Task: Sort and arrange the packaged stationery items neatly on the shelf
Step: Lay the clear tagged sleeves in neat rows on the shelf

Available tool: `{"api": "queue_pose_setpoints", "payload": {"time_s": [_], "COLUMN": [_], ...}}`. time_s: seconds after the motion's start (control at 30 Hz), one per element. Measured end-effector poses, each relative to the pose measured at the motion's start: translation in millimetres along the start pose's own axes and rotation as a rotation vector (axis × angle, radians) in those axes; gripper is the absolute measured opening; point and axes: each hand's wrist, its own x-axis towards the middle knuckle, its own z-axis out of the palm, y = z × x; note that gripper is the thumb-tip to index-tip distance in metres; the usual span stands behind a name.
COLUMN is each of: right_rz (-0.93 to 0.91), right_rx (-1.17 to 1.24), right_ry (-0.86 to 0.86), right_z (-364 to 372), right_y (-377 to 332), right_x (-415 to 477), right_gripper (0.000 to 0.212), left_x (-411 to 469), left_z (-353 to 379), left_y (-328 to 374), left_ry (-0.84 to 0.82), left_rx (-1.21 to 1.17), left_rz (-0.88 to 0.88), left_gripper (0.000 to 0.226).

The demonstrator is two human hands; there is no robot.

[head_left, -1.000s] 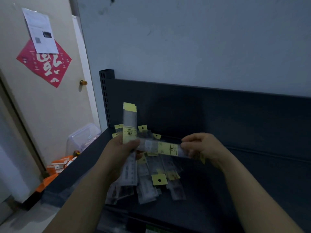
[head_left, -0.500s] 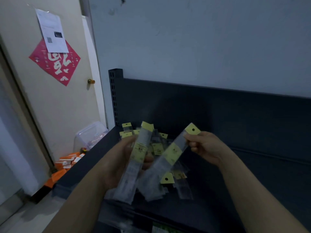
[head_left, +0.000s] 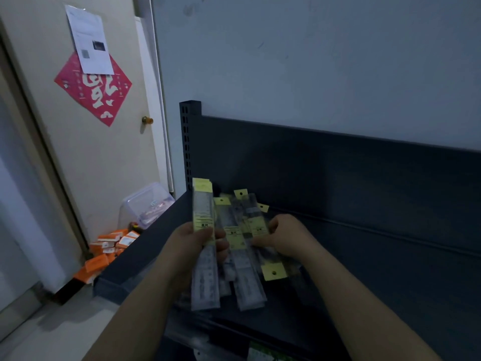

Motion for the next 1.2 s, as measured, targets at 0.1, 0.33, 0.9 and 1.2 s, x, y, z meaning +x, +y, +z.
{"api": "queue_pose_setpoints", "payload": {"time_s": [0.1, 0.33, 0.9, 1.2], "right_rz": [0.012, 0.041, 0.052, 0.012], "right_rx": [0.124, 0.746, 1.193, 1.06], "right_ry": [0.0, -0.065, 0.004, 0.034], "right_z": [-0.4, -33.0, -47.6, -40.2], "right_y": [4.1, 20.6, 36.9, 18.5], "right_x": [4.7, -5.2, -10.3, 4.4], "right_gripper": [0.049, 0.018, 0.028, 0.039], "left_x": [1.3, 5.2, 16.6, 3.6], "left_z": [-0.3, -2.3, -15.7, -26.0], "left_y": [-2.8, 3.4, 4.4, 12.0], "left_ry": [-0.015, -0.033, -0.033, -0.353], "left_rx": [0.009, -0.06, 0.031, -0.141], "left_rz": [-0.021, -0.074, 0.028, -0.203], "left_gripper": [0.022, 0.038, 0.022, 0.071]}}
